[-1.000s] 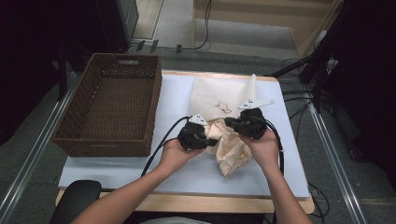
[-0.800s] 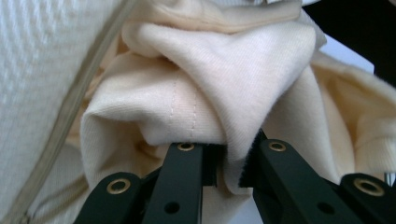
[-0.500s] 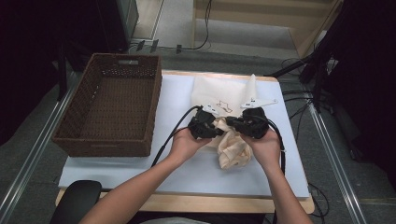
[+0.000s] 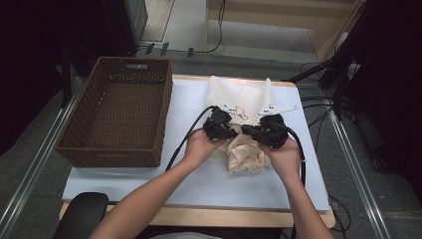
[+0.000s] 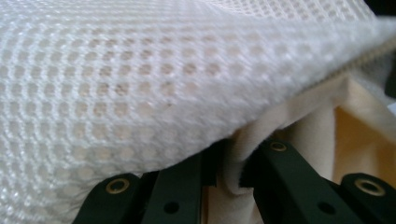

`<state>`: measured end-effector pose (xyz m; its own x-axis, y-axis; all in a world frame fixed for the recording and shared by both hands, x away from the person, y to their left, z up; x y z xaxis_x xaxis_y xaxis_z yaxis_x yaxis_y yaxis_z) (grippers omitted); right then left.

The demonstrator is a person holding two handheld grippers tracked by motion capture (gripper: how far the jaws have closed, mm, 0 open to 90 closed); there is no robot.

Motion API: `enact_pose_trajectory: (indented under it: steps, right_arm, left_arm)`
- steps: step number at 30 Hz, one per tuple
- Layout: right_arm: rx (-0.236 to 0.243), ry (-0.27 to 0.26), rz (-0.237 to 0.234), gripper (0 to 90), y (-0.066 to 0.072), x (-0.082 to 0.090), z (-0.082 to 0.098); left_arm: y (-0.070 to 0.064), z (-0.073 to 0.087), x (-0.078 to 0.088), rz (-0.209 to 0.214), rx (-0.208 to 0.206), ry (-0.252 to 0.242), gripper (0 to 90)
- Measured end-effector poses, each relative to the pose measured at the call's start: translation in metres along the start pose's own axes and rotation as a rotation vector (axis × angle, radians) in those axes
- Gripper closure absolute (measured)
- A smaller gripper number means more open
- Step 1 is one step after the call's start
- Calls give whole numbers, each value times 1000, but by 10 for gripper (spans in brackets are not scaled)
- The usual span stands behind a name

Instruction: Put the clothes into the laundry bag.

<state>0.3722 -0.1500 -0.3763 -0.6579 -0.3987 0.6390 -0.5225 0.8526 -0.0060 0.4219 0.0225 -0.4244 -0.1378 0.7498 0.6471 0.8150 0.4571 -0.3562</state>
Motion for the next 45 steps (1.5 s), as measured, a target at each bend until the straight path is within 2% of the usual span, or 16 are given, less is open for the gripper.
enact_pose_trajectory:
  steps: [2,3,4,6,8,11,13,17,21,24,30,33,39,45]
  right_arm:
    - [-3,2,-7,900,-1,-1,1]
    - [-12,-1,-10,900,-1,-1,1]
    - [-17,-3,-13,900,-2,-1,2]
    - [-29,2,-20,900,-4,-2,3]
    - [-28,15,-15,900,-6,-6,5]
    - [-33,28,-10,900,-8,-9,8]
    - [-38,27,-13,900,-9,-11,10]
    - [-34,19,-9,900,-10,-10,10]
    - [-42,17,-7,900,-13,-9,10]
    - [-45,16,-2,900,-13,-8,10]
    - [-42,17,0,899,-12,-8,10]
    - [-40,15,-2,900,-13,-8,10]
    - [-44,14,4,899,-13,-6,9]
    - [-40,8,4,899,-13,-5,8]
  left_arm:
    - [3,-1,4,44,62,-42,839]
    - [3,-2,5,60,78,-63,839]
    - [4,-2,6,51,73,-71,839]
    - [5,-2,0,18,44,-51,838]
    - [7,0,-6,5,32,-41,833]
    - [11,2,-8,21,33,-29,809]
    - [9,2,-5,32,27,-25,756]
    - [-2,1,5,34,-9,-7,625]
    - [-14,3,24,29,-50,-21,526]
    - [-21,6,37,53,-57,-42,486]
    - [-42,15,49,87,-91,-31,454]
    - [-47,21,48,113,-83,-36,420]
    - [-47,36,33,153,-48,-15,359]
    - [-47,44,14,111,-66,35,327]
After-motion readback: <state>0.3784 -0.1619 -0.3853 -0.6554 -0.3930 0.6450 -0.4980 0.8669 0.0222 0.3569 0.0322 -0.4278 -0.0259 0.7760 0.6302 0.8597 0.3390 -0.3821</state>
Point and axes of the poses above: each handheld gripper's, and its own axes: x roughly backward along the jaws, z roughly out of its underside, y roughly to its left, the point moved 1 cm from there along -x, roughly forward along the jaws, and after that the axes turned 14 degrees about z, right-handed, at the moved point
